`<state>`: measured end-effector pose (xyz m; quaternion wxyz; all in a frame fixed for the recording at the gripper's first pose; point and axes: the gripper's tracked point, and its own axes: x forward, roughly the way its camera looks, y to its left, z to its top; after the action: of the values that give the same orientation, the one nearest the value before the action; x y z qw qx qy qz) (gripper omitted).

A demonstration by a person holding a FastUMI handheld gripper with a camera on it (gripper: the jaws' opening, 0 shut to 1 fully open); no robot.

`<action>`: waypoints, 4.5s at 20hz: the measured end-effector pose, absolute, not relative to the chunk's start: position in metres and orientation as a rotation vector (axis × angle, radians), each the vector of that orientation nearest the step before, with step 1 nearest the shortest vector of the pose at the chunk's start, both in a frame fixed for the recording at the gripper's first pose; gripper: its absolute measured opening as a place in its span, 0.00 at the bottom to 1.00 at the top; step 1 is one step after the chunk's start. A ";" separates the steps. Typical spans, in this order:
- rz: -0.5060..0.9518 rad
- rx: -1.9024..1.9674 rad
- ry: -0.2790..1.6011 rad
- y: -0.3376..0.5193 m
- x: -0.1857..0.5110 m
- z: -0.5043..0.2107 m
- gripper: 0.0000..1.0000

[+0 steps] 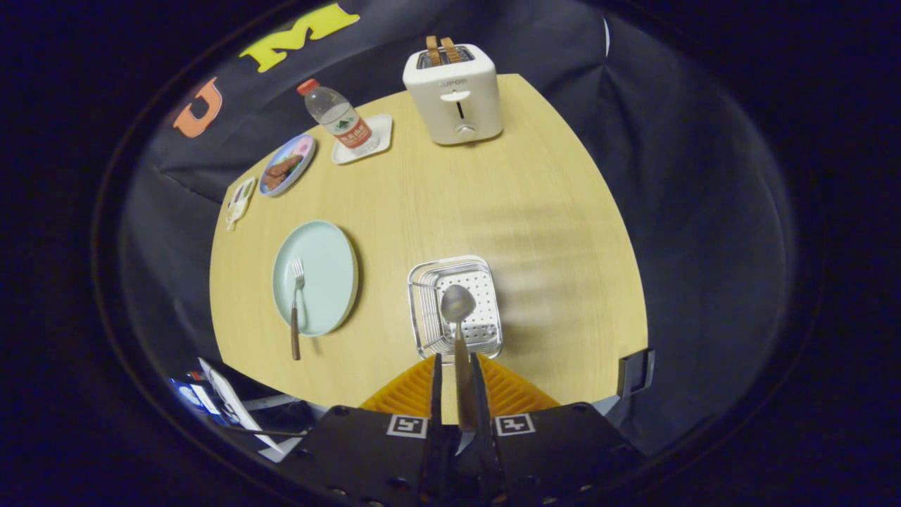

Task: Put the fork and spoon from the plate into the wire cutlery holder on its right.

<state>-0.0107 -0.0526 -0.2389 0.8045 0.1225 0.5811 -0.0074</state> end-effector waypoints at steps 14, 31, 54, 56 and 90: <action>0.174 0.162 0.758 0.086 0.030 -0.187 0.91; 0.217 -0.043 0.785 0.220 0.068 -0.333 0.83; 0.135 -0.041 0.931 0.085 0.040 -0.210 0.00; 0.098 -0.060 0.953 0.042 0.028 -0.192 0.00; 0.021 0.108 0.988 -0.054 0.021 -0.198 0.54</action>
<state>0.0214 -0.0541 -0.1979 0.8789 0.0518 0.4741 0.0100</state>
